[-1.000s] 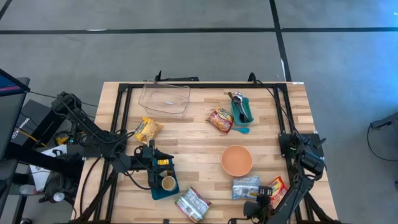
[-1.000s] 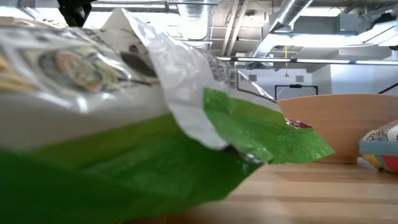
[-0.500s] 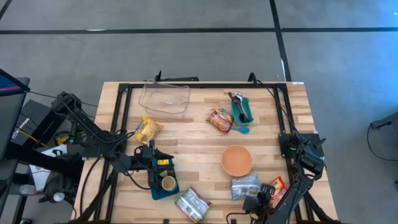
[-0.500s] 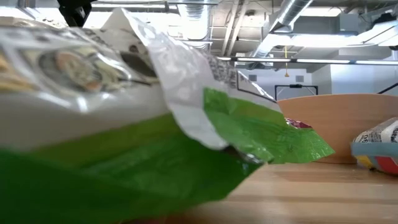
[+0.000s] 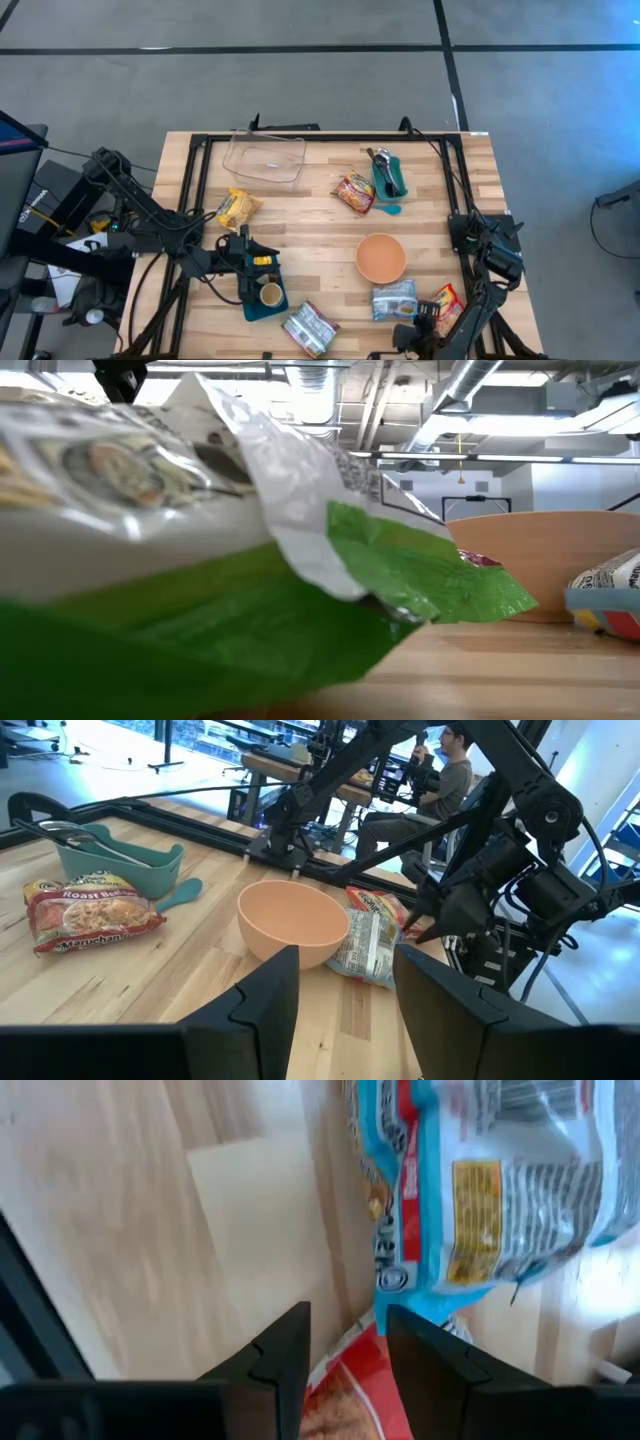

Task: Pick & Place Food Item
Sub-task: Put the light blue noodle pack into the transparent bin

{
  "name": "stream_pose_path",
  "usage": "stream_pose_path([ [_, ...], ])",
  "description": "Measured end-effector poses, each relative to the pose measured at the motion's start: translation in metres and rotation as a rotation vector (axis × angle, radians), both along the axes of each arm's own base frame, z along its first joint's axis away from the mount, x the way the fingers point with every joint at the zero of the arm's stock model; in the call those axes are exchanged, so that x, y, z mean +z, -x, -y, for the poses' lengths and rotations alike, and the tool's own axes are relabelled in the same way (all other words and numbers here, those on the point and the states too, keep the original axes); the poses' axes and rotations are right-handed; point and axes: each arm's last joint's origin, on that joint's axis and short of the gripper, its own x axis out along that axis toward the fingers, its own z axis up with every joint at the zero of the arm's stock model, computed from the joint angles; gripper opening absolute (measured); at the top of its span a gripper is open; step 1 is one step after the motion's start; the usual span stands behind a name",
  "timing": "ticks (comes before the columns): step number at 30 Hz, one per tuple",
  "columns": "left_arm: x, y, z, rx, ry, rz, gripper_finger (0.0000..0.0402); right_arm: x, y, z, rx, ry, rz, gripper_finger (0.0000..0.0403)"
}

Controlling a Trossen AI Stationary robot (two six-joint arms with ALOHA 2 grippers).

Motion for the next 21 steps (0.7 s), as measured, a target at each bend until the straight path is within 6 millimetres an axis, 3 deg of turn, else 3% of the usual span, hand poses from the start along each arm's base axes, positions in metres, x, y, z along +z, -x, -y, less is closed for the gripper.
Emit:
stream_pose_path([
  [12,0.000,0.000,0.000,0.000,0.000,0.000,0.0159,0.000,-0.007,0.006,0.021,-0.012,-0.054,0.0234],
  [16,0.000,0.000,0.000,0.000,0.000,0.000,0.0159,0.002,-0.008,0.009,-0.047,0.004,-0.066,0.0238],
  [21,0.000,-0.002,-0.003,0.014,0.000,0.000,0.0159,0.019,-0.008,0.008,-0.078,0.040,-0.051,0.0217],
])
